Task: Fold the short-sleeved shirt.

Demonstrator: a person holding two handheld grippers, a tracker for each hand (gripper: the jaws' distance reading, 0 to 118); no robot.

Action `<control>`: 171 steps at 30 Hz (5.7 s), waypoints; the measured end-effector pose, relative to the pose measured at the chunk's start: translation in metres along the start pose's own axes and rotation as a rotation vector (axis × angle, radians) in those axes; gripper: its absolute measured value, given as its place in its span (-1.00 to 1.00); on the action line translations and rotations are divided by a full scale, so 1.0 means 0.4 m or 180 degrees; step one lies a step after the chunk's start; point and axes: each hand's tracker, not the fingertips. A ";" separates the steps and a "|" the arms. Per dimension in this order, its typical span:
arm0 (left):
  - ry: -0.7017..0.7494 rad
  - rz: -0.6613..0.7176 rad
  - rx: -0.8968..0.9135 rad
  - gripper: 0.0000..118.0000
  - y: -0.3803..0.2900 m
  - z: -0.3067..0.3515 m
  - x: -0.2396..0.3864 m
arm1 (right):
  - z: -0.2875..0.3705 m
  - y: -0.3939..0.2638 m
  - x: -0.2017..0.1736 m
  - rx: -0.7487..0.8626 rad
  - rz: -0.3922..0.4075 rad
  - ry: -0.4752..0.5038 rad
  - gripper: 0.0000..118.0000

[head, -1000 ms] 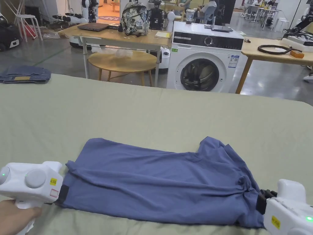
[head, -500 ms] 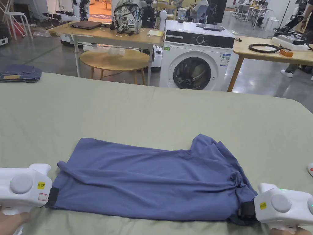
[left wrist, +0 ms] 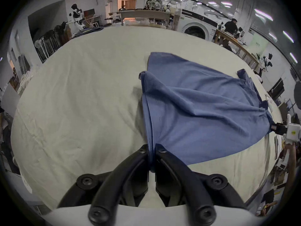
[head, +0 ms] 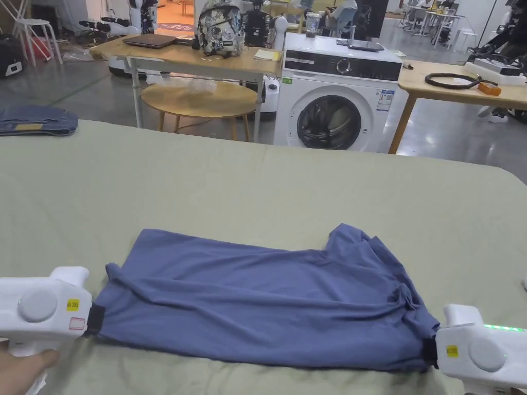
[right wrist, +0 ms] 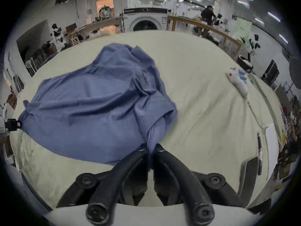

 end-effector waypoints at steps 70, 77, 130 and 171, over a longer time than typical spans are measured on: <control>0.0046 -0.0102 0.1159 -1.00 0.061 0.107 0.090 | 0.303 -0.105 -0.358 0.2150 0.0003 0.0256 -1.00; -0.0139 0.0049 0.0078 0.05 0.247 -0.089 0.021 | 0.238 -0.087 -0.326 0.1874 -0.0022 0.0175 -1.00; -0.0012 -0.0032 0.0185 -1.00 0.164 -0.088 0.015 | -0.369 0.337 0.050 -0.0492 0.0017 0.0079 -1.00; -0.0148 -0.0142 -0.0047 -1.00 -0.351 0.139 -0.091 | 0.170 -0.335 0.003 -0.0445 0.0297 -0.0213 -1.00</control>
